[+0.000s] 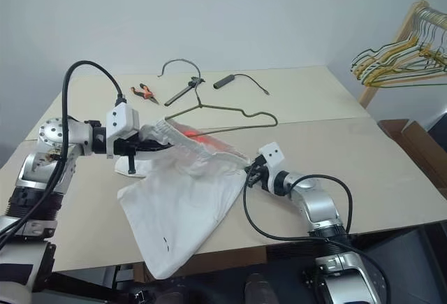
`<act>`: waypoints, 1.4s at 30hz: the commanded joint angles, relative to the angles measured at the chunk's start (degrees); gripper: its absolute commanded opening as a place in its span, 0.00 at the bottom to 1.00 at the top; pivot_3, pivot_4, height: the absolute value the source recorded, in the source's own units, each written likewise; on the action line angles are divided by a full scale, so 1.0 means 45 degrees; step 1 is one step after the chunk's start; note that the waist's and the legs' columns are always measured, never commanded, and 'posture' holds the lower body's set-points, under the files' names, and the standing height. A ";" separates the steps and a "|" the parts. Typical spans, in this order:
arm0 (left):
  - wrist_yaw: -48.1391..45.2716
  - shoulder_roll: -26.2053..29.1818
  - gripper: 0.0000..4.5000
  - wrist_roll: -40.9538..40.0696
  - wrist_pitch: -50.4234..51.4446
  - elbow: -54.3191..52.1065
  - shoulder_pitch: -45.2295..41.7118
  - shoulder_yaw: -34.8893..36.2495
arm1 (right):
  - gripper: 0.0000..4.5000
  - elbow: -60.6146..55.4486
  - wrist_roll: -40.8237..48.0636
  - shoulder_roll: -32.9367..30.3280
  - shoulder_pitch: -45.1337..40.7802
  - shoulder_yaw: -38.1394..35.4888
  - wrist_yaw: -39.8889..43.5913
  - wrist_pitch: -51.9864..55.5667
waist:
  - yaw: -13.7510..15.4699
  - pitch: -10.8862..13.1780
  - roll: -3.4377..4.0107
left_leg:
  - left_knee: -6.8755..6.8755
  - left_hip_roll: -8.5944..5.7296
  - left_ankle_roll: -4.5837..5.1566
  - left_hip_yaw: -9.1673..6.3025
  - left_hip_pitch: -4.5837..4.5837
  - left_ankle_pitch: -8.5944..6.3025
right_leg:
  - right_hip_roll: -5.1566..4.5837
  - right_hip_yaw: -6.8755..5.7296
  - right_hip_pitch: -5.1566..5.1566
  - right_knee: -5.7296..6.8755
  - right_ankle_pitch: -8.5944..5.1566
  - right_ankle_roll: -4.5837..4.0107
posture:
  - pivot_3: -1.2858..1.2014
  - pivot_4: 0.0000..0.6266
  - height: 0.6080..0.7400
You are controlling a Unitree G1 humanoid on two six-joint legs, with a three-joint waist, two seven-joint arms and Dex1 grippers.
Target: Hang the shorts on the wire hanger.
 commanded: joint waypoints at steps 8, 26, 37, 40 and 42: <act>0.0057 0.0398 0.00 -0.0430 0.0030 -0.0456 -0.0166 0.0390 | 0.23 -0.0621 0.0485 -0.0750 0.0142 -0.0560 0.0751 -0.0318 | 0.0068 0.0000 0.0000 | -0.0001 0.0000 0.0000 -0.0002 -0.0007 0.0000 | -0.0001 -0.0004 0.0001 -0.0009 0.0000 0.0001 | 0.51 0.00 1.00; -0.0019 0.0465 0.00 -0.0488 -0.0018 -0.0549 -0.0182 0.0337 | 0.85 0.2125 0.0526 0.0623 -0.1494 -0.0635 0.0962 -0.1024 | 0.0046 -0.0001 0.0001 | -0.0001 0.0000 -0.0001 0.0000 0.0003 0.0000 | 0.0000 -0.0002 0.0002 -0.0001 0.0001 -0.0001 | 0.51 0.00 1.00; -0.0175 0.0723 0.00 -0.0469 -0.0080 -0.0443 -0.0024 0.0427 | 0.03 0.1622 0.0737 0.0108 -0.1348 -0.1106 0.1124 -0.1182 | 0.0047 -0.0001 0.0002 | -0.0005 0.0000 -0.0001 -0.0001 -0.0004 0.0001 | 0.0000 -0.0002 -0.0003 -0.0001 0.0000 0.0000 | 0.51 0.00 1.00; -0.0614 0.1122 0.00 -0.0066 -0.0712 -0.0167 0.0141 0.0122 | 0.00 0.0936 0.1154 -0.0796 -0.1478 -0.1341 0.1786 -0.0374 | 0.0047 -0.0001 0.0002 | -0.0006 0.0001 -0.0001 -0.0002 -0.0006 0.0001 | 0.0000 -0.0002 -0.0005 -0.0002 0.0000 0.0000 | 0.51 0.00 1.00; -0.0873 0.1282 0.00 0.0082 -0.1031 -0.0019 0.0187 -0.0038 | 0.00 0.0662 0.1410 -0.1335 -0.1588 -0.1395 0.2211 0.0208 | 0.0051 -0.0001 0.0002 | -0.0007 0.0001 -0.0001 0.0000 -0.0007 0.0000 | -0.0001 -0.0002 -0.0003 -0.0008 0.0000 0.0000 | 0.51 0.00 1.00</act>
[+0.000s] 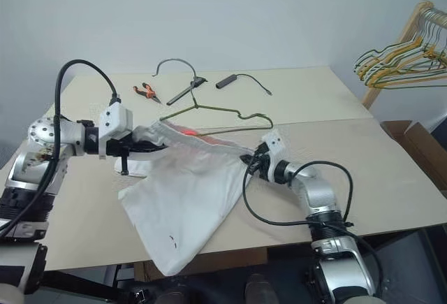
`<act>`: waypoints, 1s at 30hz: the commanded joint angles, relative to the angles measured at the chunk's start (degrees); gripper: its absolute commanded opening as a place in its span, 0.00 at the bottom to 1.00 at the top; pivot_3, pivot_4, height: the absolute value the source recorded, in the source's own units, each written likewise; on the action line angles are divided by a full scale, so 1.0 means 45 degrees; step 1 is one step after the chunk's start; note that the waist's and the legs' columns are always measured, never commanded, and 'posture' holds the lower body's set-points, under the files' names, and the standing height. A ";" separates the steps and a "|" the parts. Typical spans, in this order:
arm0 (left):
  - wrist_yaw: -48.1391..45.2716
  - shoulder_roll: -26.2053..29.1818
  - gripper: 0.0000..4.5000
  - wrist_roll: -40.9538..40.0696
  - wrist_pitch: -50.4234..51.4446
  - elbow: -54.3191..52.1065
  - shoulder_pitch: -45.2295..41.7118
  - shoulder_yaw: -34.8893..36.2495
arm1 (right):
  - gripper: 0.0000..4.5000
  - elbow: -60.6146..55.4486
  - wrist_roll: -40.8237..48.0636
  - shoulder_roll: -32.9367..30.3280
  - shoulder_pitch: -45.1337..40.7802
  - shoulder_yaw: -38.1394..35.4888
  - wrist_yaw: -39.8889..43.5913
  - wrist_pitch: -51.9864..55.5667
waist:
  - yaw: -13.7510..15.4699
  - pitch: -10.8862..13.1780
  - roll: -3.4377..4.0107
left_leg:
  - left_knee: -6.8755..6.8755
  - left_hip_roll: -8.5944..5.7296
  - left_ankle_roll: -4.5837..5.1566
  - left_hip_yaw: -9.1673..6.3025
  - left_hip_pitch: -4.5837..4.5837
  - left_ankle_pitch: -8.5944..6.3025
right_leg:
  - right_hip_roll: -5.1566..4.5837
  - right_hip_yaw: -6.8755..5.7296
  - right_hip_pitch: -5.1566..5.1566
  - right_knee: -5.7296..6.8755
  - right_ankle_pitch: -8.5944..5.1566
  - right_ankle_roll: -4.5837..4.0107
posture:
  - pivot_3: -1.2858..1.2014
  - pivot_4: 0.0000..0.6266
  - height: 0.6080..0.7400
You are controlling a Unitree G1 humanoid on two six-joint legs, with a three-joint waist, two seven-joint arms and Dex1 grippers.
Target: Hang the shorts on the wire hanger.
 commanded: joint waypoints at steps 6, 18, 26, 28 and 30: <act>-0.0147 0.0294 0.00 0.0911 -0.1121 0.0990 -0.0498 -0.0354 | 0.00 -0.1202 0.0885 -0.2108 -0.0616 -0.0480 0.1893 0.1192 | 0.0000 0.0000 -0.0001 | 0.0001 -0.0001 0.0001 0.0005 0.0007 0.0000 | 0.0000 -0.0003 0.0005 0.0000 0.0000 0.0000 | 0.50 0.00 1.00; 0.0328 0.0130 0.00 0.0791 -0.1163 0.1423 -0.0332 -0.0011 | 0.00 -0.1479 0.0914 -0.2913 -0.0628 -0.0574 0.2521 0.1347 | 0.0000 -0.0001 -0.0001 | 0.0003 -0.0001 0.0001 0.0007 -0.0001 0.0000 | 0.0000 -0.0001 0.0001 -0.0004 0.0000 0.0000 | 0.50 0.00 1.00; 0.0457 0.0095 0.00 0.0174 -0.1103 0.1304 0.0057 0.0397 | 0.00 -0.1220 0.0771 -0.2940 -0.0707 -0.0481 0.2699 0.1155 | 0.0001 -0.0001 -0.0001 | 0.0002 0.0000 0.0001 0.0006 0.0000 0.0000 | 0.0000 -0.0001 0.0000 -0.0003 0.0000 0.0000 | 0.51 0.00 1.00; 0.0510 0.0009 0.00 -0.0140 -0.0854 0.1228 0.0082 0.0551 | 0.00 -0.1175 0.0738 -0.2922 -0.0676 -0.0444 0.2728 0.1120 | 0.0005 -0.0001 -0.0001 | 0.0002 0.0002 0.0001 0.0006 0.0000 0.0000 | 0.0000 -0.0001 -0.0001 -0.0003 0.0000 0.0000 | 0.51 0.00 1.00; 0.0356 -0.0004 0.00 -0.0497 -0.0630 0.1103 0.0126 0.0662 | 0.00 -0.1163 0.0712 -0.2906 -0.0645 -0.0416 0.2759 0.1123 | 0.0013 -0.0001 -0.0001 | 0.0002 0.0001 0.0001 0.0005 0.0000 0.0000 | 0.0000 -0.0001 -0.0001 -0.0003 0.0000 0.0000 | 0.51 0.00 1.00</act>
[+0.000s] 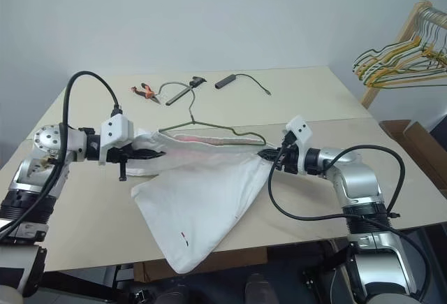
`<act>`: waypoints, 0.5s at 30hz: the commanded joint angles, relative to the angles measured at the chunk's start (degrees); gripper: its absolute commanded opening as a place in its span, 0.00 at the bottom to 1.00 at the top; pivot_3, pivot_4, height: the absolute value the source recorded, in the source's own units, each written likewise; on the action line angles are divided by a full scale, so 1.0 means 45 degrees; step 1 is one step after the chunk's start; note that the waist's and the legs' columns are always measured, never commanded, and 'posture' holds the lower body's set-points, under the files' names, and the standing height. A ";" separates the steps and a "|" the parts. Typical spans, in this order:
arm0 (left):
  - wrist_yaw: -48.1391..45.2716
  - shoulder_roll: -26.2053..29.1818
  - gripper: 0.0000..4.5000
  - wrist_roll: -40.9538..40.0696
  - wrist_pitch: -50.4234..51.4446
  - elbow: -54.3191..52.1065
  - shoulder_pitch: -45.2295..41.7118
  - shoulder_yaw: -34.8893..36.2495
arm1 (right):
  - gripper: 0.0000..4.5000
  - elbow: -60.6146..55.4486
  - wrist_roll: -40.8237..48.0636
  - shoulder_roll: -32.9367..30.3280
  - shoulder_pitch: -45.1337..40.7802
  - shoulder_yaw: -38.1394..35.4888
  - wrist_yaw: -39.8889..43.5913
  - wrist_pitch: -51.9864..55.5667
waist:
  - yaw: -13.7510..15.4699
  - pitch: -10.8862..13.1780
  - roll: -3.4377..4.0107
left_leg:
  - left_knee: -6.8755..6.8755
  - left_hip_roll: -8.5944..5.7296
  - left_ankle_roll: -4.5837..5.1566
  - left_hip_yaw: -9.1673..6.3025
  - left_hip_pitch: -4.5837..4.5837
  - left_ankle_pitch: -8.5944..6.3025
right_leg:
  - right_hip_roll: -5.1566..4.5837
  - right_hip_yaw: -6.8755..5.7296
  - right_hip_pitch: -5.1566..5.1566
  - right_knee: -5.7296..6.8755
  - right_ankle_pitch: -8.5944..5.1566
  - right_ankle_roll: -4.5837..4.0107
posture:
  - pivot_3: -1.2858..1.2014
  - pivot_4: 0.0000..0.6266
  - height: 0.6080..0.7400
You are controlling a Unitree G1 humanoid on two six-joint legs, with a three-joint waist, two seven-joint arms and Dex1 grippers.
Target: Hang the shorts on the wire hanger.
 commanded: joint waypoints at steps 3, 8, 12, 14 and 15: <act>0.0004 0.0228 0.00 -0.0907 0.0502 -0.0549 0.0113 0.1016 | 0.00 -0.0097 -0.0016 -0.0416 -0.0196 -0.0259 0.0141 -0.0146 | 0.0007 0.0000 0.0000 | 0.0001 0.0000 0.0000 -0.0001 -0.0001 0.0000 | -0.0001 0.0000 0.0000 0.0000 0.0000 0.0000 | 0.51 0.00 1.00; -0.0033 0.0418 0.00 -0.0670 0.0349 -0.0514 0.0425 0.0882 | 0.00 -0.0027 -0.0040 -0.0499 -0.0291 -0.0258 0.0239 -0.0166 | 0.0008 0.0000 0.0000 | 0.0000 0.0001 0.0000 0.0000 0.0001 0.0000 | 0.0000 0.0000 0.0001 0.0000 0.0000 0.0000 | 0.51 0.00 1.00; -0.0334 0.0529 0.00 -0.0612 0.0151 -0.0425 0.0376 0.0794 | 0.00 0.0151 -0.0074 -0.0513 -0.0417 -0.0251 0.0271 -0.0235 | 0.0009 0.0000 0.0000 | 0.0001 -0.0001 0.0000 0.0002 0.0003 0.0000 | 0.0000 0.0000 0.0002 0.0003 0.0000 0.0000 | 0.51 0.00 1.00; -0.0377 0.0539 0.00 -0.0624 0.0073 -0.0423 0.0357 0.0805 | 0.00 0.0174 -0.0078 -0.0564 -0.0380 -0.0246 0.0327 -0.0248 | 0.0011 0.0000 0.0000 | 0.0001 0.0000 0.0000 0.0002 0.0004 0.0000 | 0.0000 0.0000 0.0002 0.0003 0.0000 0.0000 | 0.51 0.00 1.00; -0.0411 0.0553 0.00 -0.0618 -0.0001 -0.0396 0.0352 0.0803 | 0.00 0.0209 -0.0087 -0.0572 -0.0378 -0.0236 0.0346 -0.0251 | 0.0013 0.0000 0.0000 | 0.0001 -0.0001 0.0000 0.0002 0.0003 0.0000 | 0.0000 0.0000 0.0002 0.0002 0.0000 0.0000 | 0.51 0.00 1.00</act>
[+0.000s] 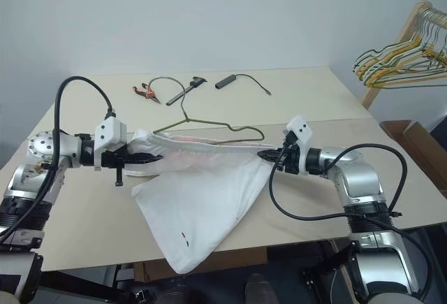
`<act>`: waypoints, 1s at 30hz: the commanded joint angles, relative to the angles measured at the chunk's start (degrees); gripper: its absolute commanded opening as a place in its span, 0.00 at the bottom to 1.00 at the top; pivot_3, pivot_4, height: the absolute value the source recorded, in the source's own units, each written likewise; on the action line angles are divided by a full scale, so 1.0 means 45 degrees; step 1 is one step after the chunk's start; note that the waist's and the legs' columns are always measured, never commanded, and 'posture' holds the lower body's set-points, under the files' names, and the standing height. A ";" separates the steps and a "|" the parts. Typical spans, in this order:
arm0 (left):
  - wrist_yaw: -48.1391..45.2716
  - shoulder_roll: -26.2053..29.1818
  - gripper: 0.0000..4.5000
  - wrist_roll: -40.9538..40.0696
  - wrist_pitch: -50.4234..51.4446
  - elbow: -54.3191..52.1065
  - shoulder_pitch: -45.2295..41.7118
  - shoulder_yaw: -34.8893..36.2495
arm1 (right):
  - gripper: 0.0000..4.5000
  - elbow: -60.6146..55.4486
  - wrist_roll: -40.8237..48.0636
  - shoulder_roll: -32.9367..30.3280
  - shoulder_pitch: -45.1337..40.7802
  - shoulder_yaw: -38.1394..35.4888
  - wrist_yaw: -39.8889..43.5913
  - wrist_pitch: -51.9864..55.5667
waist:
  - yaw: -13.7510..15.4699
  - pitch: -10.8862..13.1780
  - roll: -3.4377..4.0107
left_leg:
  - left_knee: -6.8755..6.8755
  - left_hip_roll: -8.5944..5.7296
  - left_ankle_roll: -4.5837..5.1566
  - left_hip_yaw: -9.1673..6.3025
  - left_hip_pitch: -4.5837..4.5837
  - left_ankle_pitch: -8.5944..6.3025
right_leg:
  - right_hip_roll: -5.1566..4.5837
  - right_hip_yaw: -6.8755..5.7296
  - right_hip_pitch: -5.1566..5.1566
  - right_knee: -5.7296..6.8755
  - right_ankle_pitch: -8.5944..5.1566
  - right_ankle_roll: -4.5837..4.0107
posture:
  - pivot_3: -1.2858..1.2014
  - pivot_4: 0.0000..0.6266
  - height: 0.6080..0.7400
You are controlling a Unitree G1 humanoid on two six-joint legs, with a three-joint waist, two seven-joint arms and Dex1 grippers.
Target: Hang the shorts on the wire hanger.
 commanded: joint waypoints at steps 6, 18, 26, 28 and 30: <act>-0.0198 0.0478 0.00 0.0035 -0.0269 0.0032 -0.0070 0.0453 | 0.00 0.0112 -0.0085 -0.0431 -0.0269 -0.0283 0.0057 -0.0223 | -0.0002 0.0000 0.0000 | -0.0001 0.0000 0.0000 0.0001 -0.0001 0.0000 | 0.0000 0.0000 -0.0001 -0.0002 0.0000 0.0000 | 0.51 0.00 1.00; -0.0738 0.0426 0.00 -0.0604 -0.0550 -0.0326 0.0190 0.0601 | 0.00 0.0127 -0.0136 -0.0483 -0.0246 -0.0207 0.0167 -0.0191 | 0.0003 0.0000 0.0000 | 0.0001 0.0002 0.0000 0.0001 -0.0003 0.0000 | 0.0000 0.0000 -0.0001 -0.0002 0.0000 0.0000 | 0.51 0.00 1.00; -0.0163 0.0387 0.00 -0.0046 -0.0592 0.0245 -0.0104 0.0496 | 0.00 0.0032 -0.0093 -0.0493 -0.0145 -0.0266 0.0145 -0.0159 | -0.0004 0.0000 0.0000 | 0.0000 0.0000 0.0000 0.0001 0.0000 0.0000 | 0.0000 0.0000 0.0000 0.0001 0.0000 0.0000 | 0.51 0.00 1.00; -0.0035 0.0415 0.00 0.0153 -0.0550 0.0262 -0.0116 0.0411 | 0.00 -0.0011 -0.0068 -0.0504 -0.0100 -0.0299 0.0136 -0.0147 | -0.0001 0.0000 0.0000 | 0.0000 0.0001 0.0000 0.0000 -0.0001 0.0000 | 0.0000 0.0000 -0.0001 -0.0001 0.0000 0.0000 | 0.51 0.00 1.00; 0.0075 0.0434 0.00 0.0281 -0.0510 0.0250 -0.0098 0.0354 | 0.00 -0.0048 -0.0055 -0.0516 -0.0070 -0.0313 0.0134 -0.0140 | -0.0001 0.0000 0.0000 | -0.0001 0.0000 0.0000 0.0000 -0.0001 0.0000 | 0.0000 0.0000 0.0000 -0.0001 0.0000 0.0000 | 0.51 0.00 1.00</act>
